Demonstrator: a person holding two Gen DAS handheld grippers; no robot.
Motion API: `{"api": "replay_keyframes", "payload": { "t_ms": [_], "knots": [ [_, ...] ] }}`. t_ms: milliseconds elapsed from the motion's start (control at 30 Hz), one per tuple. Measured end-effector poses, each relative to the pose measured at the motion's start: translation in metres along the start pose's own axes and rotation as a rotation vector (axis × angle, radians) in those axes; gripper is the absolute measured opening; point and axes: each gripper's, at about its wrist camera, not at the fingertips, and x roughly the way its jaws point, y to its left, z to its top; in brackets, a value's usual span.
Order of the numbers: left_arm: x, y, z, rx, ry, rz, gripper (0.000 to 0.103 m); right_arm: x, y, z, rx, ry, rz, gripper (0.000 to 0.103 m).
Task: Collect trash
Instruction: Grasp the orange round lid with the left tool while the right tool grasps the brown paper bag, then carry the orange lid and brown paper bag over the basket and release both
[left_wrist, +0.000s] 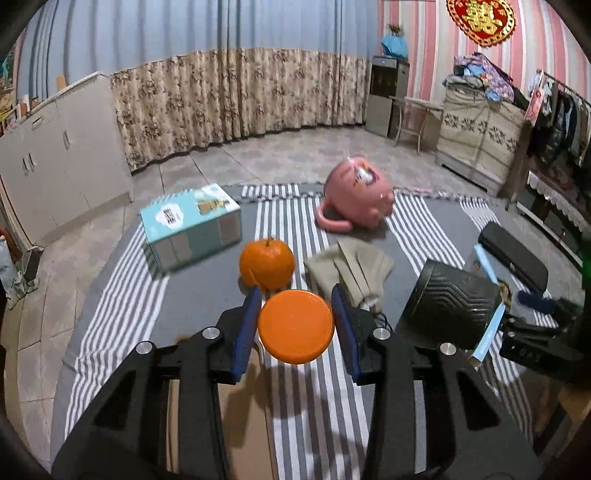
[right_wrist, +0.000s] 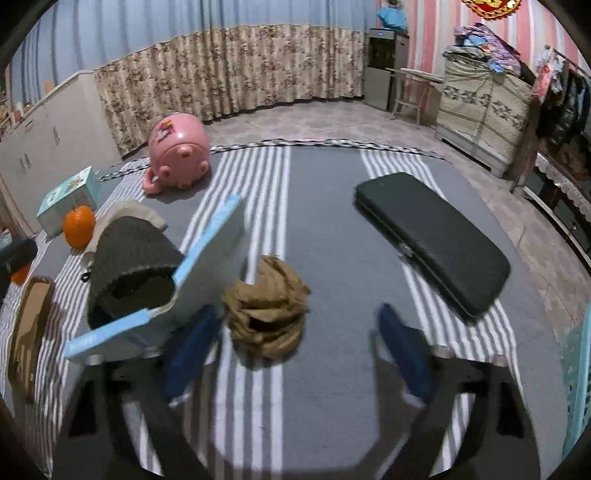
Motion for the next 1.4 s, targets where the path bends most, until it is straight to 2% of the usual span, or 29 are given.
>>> {"api": "replay_keyframes", "payload": {
  "t_ms": [100,367,633,800,1133,1267,1400],
  "knots": [
    [-0.003,0.004,0.003,-0.006,-0.014,-0.002,0.038,-0.001,0.002,-0.001,-0.015,-0.009,0.039,0.043],
    [-0.014,0.0,0.004,-0.013,-0.012,0.018,0.038,-0.028,-0.018,0.0,0.038,-0.112,0.028,0.041],
    [-0.047,-0.026,0.016,0.014,-0.066,0.01,0.038,-0.097,-0.06,0.0,0.112,-0.23,0.022,0.041],
    [-0.071,-0.058,0.022,0.032,-0.117,-0.03,0.038,-0.133,-0.093,-0.009,0.099,-0.265,-0.063,0.041],
    [-0.086,-0.139,0.017,0.089,-0.139,-0.141,0.038,-0.195,-0.204,-0.053,0.139,-0.282,-0.274,0.041],
    [-0.087,-0.179,0.014,0.124,-0.134,-0.177,0.038,-0.21,-0.248,-0.065,0.22,-0.297,-0.296,0.041],
    [-0.09,-0.211,0.013,0.152,-0.132,-0.206,0.038,-0.218,-0.275,-0.069,0.26,-0.315,-0.304,0.041]
  ]
}}
